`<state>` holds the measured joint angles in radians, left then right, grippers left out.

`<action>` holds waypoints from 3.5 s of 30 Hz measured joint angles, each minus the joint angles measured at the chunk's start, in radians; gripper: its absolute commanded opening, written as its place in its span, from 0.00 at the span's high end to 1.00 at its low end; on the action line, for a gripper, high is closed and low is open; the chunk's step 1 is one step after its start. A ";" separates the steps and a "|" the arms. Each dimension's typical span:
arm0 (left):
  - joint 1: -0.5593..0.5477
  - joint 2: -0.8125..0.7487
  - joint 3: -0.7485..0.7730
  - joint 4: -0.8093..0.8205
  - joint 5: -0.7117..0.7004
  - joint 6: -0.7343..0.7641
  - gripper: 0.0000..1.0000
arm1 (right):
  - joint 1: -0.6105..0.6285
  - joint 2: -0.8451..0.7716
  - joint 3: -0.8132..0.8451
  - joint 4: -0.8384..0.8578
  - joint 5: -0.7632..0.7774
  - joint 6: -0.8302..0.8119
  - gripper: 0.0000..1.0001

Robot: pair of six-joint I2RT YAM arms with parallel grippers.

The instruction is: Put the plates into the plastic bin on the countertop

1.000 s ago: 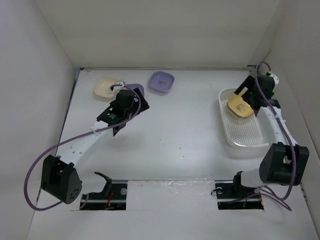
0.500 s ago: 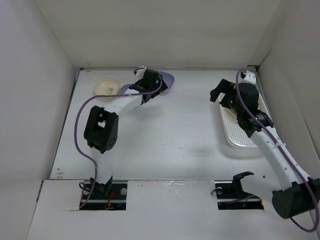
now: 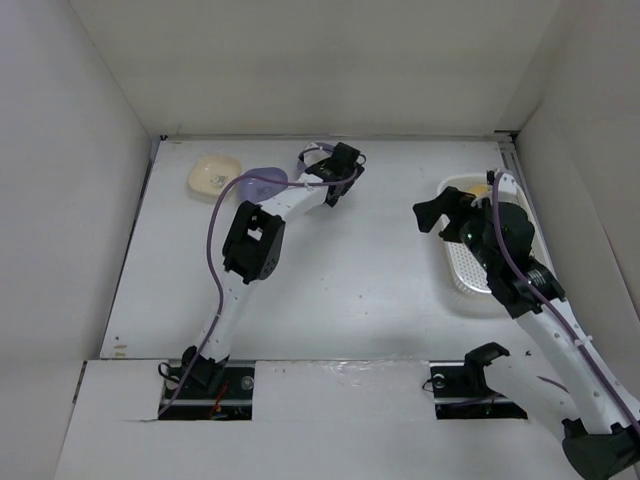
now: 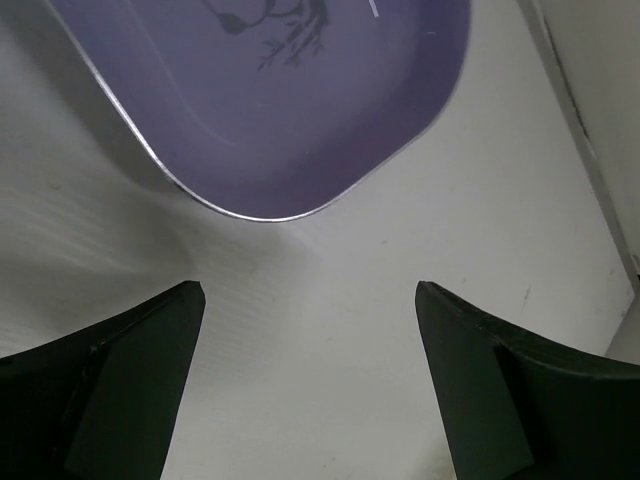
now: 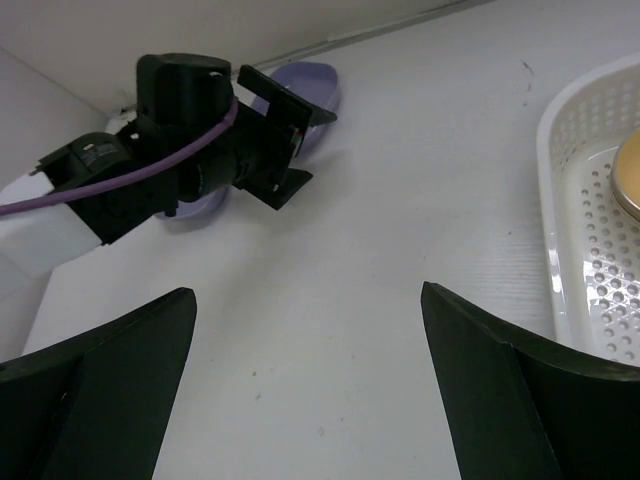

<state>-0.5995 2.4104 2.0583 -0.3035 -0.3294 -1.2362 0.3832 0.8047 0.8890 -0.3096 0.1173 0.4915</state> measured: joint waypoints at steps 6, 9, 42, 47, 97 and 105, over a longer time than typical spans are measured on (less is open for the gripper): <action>0.008 0.010 -0.016 -0.026 -0.032 -0.074 0.17 | 0.003 -0.056 0.000 -0.004 -0.006 -0.010 0.00; 0.014 -0.007 -0.065 0.018 -0.039 -0.090 0.16 | 0.003 -0.055 0.000 -0.004 -0.012 -0.017 0.00; 0.078 0.013 -0.045 -0.060 -0.072 -0.167 0.75 | -0.024 -0.021 -0.001 -0.004 -0.088 -0.024 0.00; 0.085 0.028 -0.035 -0.045 -0.058 -0.166 0.78 | -0.024 -0.021 -0.001 -0.004 -0.089 -0.024 0.00; -0.189 -0.942 -0.872 0.149 0.212 0.610 1.00 | 0.008 0.419 0.065 0.130 -0.049 -0.092 0.38; -0.185 -0.948 -0.873 0.151 0.185 0.621 0.19 | 0.046 0.465 0.082 0.168 -0.074 -0.075 1.00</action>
<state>-0.7841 1.4620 1.1851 -0.1520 -0.1444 -0.6155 0.4294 1.2694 0.9714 -0.1417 0.0437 0.4164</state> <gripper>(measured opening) 0.544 0.024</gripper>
